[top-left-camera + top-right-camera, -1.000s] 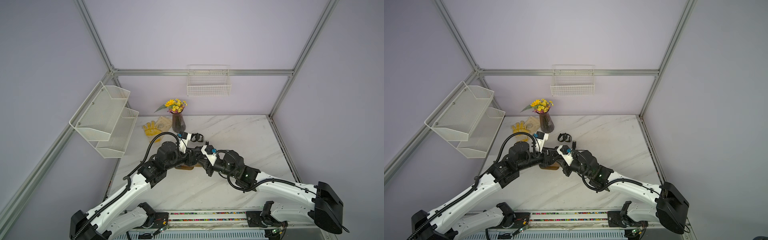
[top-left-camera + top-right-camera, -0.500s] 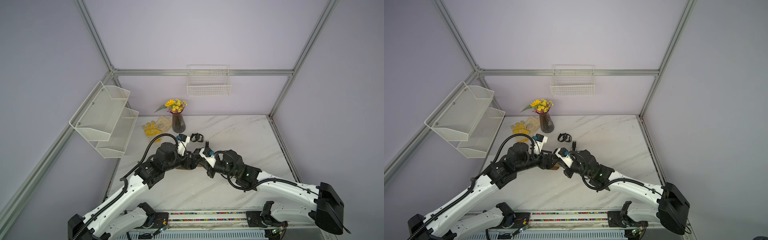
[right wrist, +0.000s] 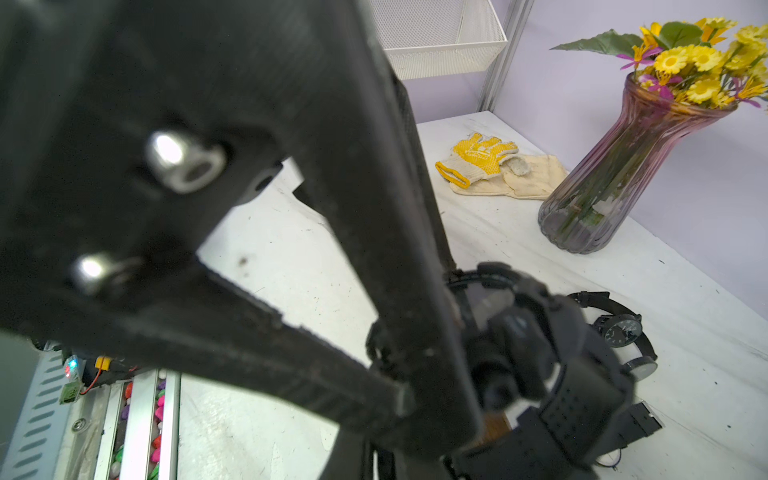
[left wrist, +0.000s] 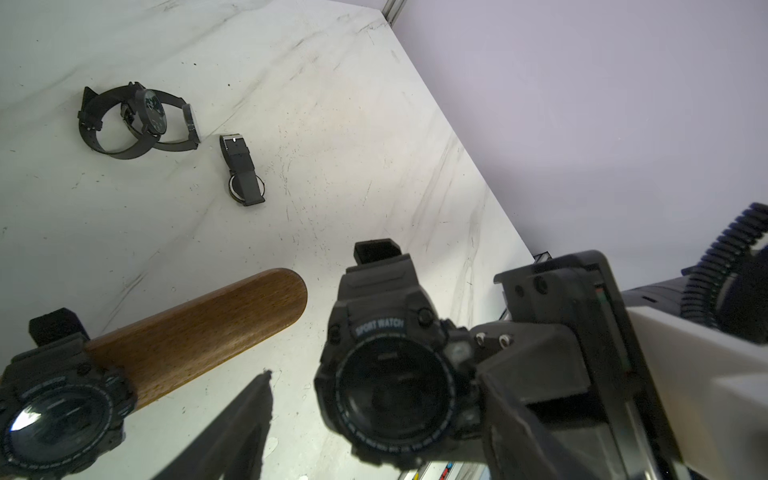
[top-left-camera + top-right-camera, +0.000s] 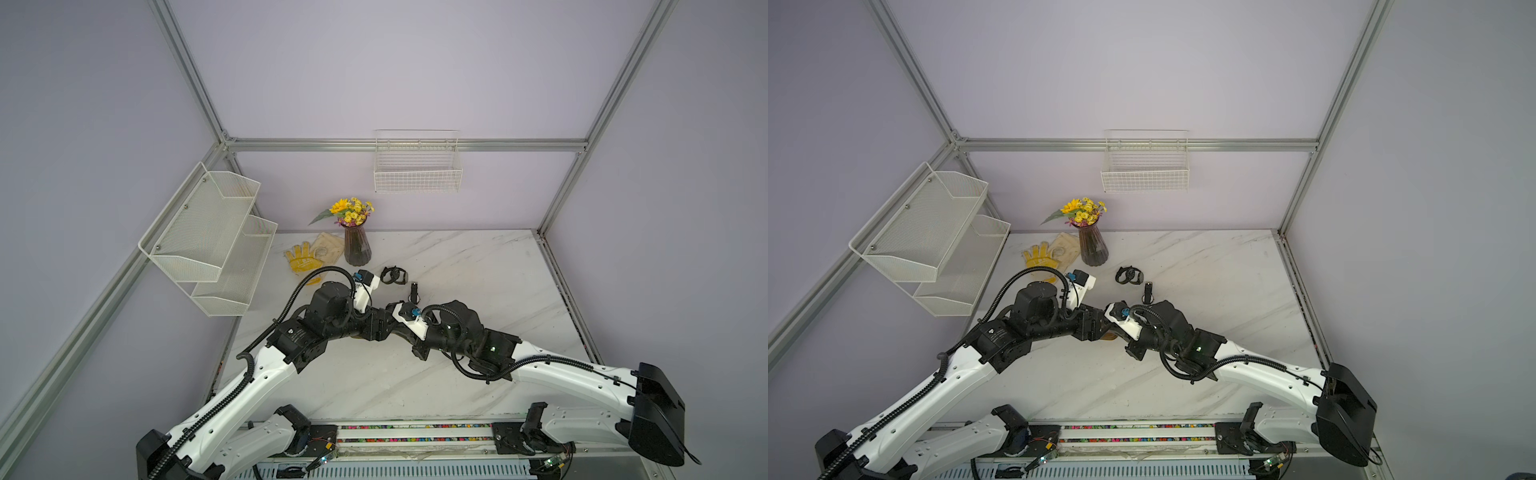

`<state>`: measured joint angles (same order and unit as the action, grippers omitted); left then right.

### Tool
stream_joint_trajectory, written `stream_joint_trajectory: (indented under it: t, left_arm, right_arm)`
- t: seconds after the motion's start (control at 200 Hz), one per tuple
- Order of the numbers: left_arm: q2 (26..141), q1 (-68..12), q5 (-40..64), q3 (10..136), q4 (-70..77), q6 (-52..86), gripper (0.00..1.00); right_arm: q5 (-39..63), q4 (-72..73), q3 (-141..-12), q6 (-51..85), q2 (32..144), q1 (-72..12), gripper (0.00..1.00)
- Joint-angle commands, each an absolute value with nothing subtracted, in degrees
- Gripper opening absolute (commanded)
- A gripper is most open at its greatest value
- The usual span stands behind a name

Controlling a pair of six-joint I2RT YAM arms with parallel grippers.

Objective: Place watch on stand
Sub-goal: Pick up the watch at the center of the board.

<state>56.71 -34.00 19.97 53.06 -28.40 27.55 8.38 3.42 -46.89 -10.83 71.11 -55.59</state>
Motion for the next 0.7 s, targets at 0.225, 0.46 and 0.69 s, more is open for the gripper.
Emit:
stream_joint_trajectory:
  t: [0.225,0.46,0.69]
  left_arm:
    - [55.86,-31.29,22.73,55.86,-26.68,29.70,0.76]
    - [56.18,-31.02,23.63,55.64,-26.15,29.97,0.85]
    - [57.13,-30.94,24.84,55.37,-25.50,30.47,0.75]
  right_arm:
    - [9.82,6.07,-48.50,-12.04,72.34,-56.54,0.00]
    - [9.56,6.02,-48.95,-12.13,72.78,-56.71,0.00]
    - [10.02,6.85,-48.67,-11.57,72.73,-56.85,0.00]
